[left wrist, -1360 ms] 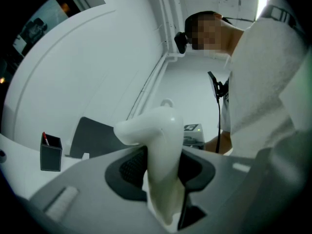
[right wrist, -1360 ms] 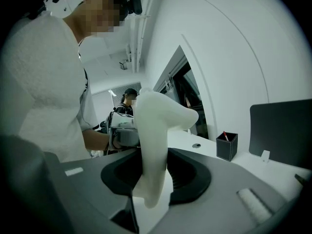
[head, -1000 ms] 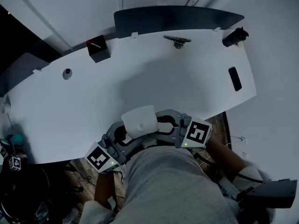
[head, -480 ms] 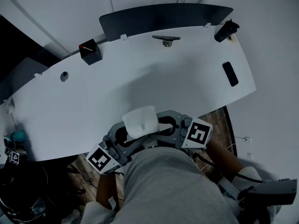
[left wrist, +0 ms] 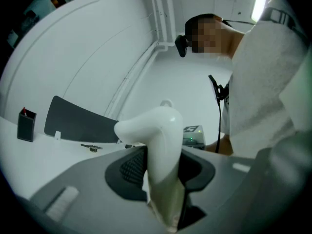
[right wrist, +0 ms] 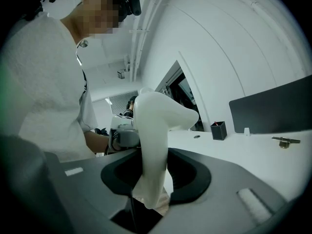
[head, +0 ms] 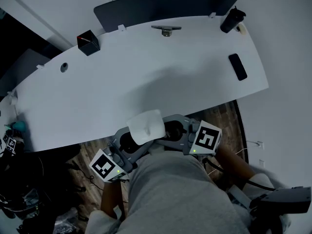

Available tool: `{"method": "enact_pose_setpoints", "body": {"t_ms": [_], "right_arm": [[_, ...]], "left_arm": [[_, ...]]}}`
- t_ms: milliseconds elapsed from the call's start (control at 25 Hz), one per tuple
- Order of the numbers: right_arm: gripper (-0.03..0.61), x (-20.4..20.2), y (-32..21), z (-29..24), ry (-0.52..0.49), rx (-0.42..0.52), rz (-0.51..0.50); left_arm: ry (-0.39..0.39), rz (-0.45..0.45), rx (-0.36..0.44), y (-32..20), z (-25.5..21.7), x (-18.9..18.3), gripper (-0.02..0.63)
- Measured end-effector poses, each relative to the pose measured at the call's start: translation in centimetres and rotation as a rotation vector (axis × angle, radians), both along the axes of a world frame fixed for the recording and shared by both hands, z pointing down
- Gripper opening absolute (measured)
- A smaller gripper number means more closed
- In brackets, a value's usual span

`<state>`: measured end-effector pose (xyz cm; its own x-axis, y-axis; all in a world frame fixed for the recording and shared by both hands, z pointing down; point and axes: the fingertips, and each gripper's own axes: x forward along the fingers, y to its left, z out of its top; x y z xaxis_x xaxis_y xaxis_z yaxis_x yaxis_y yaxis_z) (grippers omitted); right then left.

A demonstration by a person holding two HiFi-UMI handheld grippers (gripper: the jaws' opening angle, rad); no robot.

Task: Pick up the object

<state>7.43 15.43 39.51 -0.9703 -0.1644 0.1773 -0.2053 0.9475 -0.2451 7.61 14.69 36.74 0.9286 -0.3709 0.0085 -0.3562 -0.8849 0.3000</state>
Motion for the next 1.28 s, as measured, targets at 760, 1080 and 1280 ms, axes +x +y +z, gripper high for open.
{"method": "enact_pose_setpoints", "body": {"t_ms": [760, 1080, 1280], "right_arm": [[0.146, 1.2, 6.6, 0.1, -0.035, -0.030, -0.053], [0.147, -2.2, 7.3, -1.9, -0.049, -0.049, -0.014], [0.150, -5.2, 7.3, -2.7, -0.029, -0.017, -0.017]], "left_arm": [[-0.037, -0.052, -0.024, 6.5, 0.0, 1.4, 0.149], [0.002, -0.036, 0.017, 7.2, -2.1, -2.2, 0.149], [0.002, -0.031, 0.035, 7.3, -2.9, -5.0, 0.147]]}}
